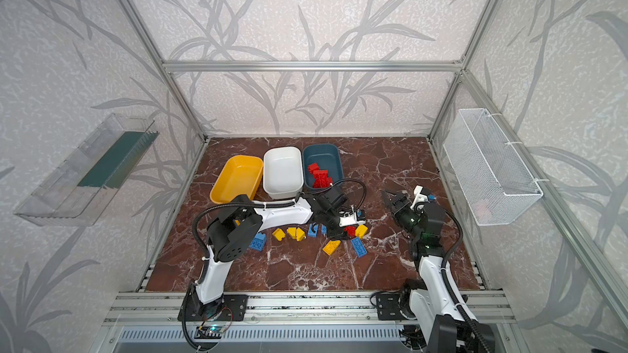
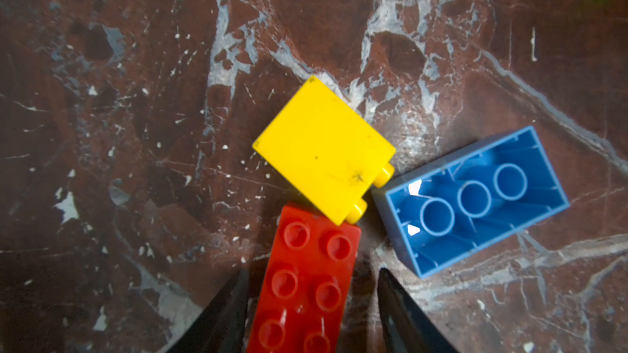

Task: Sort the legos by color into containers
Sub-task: 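Grasp the red 2x4 brick with the left gripper and lift it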

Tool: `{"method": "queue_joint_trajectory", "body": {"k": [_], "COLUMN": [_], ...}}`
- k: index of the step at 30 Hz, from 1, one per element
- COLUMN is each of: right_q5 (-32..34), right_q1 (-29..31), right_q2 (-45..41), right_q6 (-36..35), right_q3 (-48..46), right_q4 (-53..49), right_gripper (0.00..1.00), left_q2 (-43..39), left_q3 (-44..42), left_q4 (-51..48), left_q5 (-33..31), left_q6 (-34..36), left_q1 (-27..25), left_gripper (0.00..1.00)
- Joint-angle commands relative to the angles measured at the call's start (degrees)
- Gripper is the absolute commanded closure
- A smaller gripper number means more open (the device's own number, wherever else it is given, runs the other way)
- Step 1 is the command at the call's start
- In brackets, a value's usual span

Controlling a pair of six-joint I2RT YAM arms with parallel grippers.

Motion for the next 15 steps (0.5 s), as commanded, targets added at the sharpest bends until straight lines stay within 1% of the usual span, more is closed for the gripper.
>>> {"method": "queue_joint_trajectory", "body": {"k": [1,2,6,11,15], "right_q5": [0.10,0.16,0.44,0.76,0.98], "right_q1": [-0.18,-0.14,-0.13,-0.12,-0.11], "right_q2": [0.14,0.14,0.14,0.14,0.23], "right_q6": [-0.94,-1.01,-1.19,-1.47,-1.71], "right_q3": [-0.50,-0.49,-0.60,-0.76,-0.92], "right_q4": [1.70,1.67,1.56,1.31,1.49], "right_gripper": [0.14,0.14,0.14,0.14,0.13], "left_q2": [1.24,1.35,0.78,-1.68,-5.26], "left_q3": [2.57,2.90,2.56,1.30,-0.02], "left_q4": [-2.42,-2.96,-3.23,-2.85,-2.71], "left_q5": [2.05,2.24,2.15,1.25,0.08], "left_q6": [2.53,2.57,2.60,1.88,1.43], "left_q1": [0.21,0.21,0.29,0.47,0.73], "left_gripper": [0.54,0.56,0.70,0.73,0.76]}}
